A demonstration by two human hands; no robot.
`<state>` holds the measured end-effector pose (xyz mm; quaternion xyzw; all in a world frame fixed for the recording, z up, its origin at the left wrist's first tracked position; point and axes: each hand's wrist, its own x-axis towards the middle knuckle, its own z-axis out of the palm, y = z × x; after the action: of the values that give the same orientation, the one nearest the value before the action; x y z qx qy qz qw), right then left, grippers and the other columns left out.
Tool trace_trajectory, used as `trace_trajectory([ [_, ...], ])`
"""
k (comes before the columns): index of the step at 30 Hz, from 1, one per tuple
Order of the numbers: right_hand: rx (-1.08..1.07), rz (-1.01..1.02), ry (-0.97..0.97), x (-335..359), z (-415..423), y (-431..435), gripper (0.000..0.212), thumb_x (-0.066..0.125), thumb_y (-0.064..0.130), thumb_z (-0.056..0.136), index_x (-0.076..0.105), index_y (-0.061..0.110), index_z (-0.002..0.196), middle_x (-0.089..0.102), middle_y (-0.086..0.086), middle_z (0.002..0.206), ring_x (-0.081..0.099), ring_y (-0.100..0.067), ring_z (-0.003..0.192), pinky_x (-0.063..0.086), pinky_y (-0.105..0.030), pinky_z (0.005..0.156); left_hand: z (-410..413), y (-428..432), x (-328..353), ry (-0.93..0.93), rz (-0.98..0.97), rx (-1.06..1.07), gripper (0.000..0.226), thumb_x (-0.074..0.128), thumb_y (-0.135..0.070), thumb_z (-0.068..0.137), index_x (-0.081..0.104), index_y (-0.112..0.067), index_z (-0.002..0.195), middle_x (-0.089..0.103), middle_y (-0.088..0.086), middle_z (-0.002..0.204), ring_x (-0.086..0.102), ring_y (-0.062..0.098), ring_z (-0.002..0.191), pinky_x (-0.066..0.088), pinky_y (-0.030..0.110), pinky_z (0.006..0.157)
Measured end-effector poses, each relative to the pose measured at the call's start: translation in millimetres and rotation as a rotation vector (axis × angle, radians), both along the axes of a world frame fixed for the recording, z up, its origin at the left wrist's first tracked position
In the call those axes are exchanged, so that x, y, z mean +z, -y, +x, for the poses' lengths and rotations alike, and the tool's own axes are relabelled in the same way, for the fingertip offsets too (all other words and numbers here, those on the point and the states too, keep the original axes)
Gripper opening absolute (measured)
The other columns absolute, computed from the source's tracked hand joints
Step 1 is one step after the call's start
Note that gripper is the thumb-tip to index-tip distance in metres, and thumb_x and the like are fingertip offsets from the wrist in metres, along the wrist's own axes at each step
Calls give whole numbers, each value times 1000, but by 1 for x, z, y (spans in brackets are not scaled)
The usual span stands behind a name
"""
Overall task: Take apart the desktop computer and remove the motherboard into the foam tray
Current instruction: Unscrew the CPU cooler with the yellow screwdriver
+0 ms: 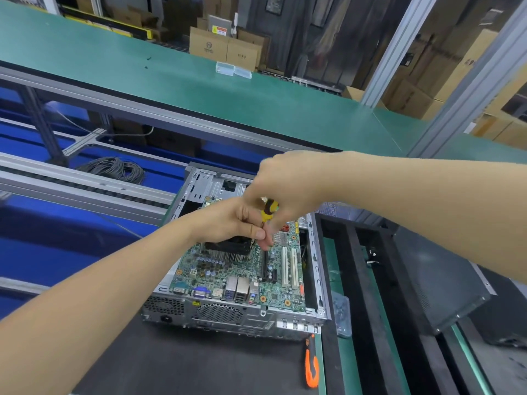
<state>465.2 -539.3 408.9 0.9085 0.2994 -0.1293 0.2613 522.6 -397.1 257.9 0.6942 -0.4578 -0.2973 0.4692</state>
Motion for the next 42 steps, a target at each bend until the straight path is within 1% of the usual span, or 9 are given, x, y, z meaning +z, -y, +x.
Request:
trace_trajectory([
  [3, -646, 111, -175, 11, 4, -9, 73, 51, 79, 91, 66, 7, 94, 74, -1, 61, 63, -13, 41, 44, -20, 41, -1, 0, 1, -41, -25, 5, 18, 66, -14, 99, 81, -25, 96, 80, 1, 103, 72, 13, 104, 46, 18, 95],
  [6, -927, 235, -344, 3, 13, -20, 53, 50, 53, 106, 57, 4, 87, 74, -9, 63, 52, -13, 34, 38, -15, 38, -2, 1, 2, 7, -19, -1, 30, 67, -16, 99, 81, -40, 87, 80, -2, 104, 71, 12, 105, 46, 26, 99],
  [12, -532, -4, -206, -1, 12, -19, 32, 63, 37, 97, 72, 15, 75, 71, 4, 67, 58, -16, 61, 44, -25, 56, -2, 1, 1, 20, -28, 19, 24, 66, -21, 100, 80, -40, 94, 80, -5, 105, 70, -3, 92, 43, 3, 78],
  [16, -76, -28, -61, -7, 3, -6, 7, 68, 19, 86, 63, 18, 82, 62, 3, 71, 54, -21, 68, 38, -28, 53, 2, 0, -4, -21, -18, 28, 16, 66, -15, 100, 78, -23, 93, 79, -3, 106, 72, 8, 104, 46, 11, 86],
  [22, 581, 49, 68, -22, -2, 17, 32, 64, -9, 71, 68, 17, 90, 65, 1, 81, 38, -22, 70, 33, -31, 55, 4, -1, -3, 51, 17, -16, 13, 68, -22, 99, 79, -23, 107, 79, -12, 104, 68, 2, 109, 43, 6, 91],
  [26, 365, -12, 16, -17, -4, 15, 20, 72, 26, 89, 65, 26, 107, 55, 11, 87, 51, -18, 80, 44, -34, 60, 1, 2, -2, 31, 8, 22, 14, 68, -18, 98, 81, -22, 101, 80, -6, 101, 70, 5, 106, 43, 5, 89],
  [29, -11, 168, 6, -3, -5, 0, 44, 70, 68, 83, 69, 27, 101, 60, 14, 74, 56, -8, 73, 46, -30, 57, 0, 0, 0, 14, -17, 5, 18, 69, -20, 98, 82, -33, 96, 79, -4, 103, 70, 8, 107, 45, 10, 92],
  [34, -816, 37, -174, 0, 2, -21, 70, 36, 67, 104, 55, 5, 80, 73, -3, 59, 54, -15, 30, 42, -18, 40, 1, 1, -3, 55, 18, 27, 15, 69, -18, 98, 79, -16, 109, 79, -12, 103, 69, 7, 106, 42, 27, 98],
  [42, -359, -45, -65, -3, 0, -33, 37, 63, 36, 94, 65, 16, 62, 62, 4, 54, 56, -19, 59, 43, -26, 53, 4, -2, -6, 10, -9, 24, 12, 70, -21, 97, 81, -22, 103, 79, -7, 106, 71, 9, 108, 50, 19, 95],
])
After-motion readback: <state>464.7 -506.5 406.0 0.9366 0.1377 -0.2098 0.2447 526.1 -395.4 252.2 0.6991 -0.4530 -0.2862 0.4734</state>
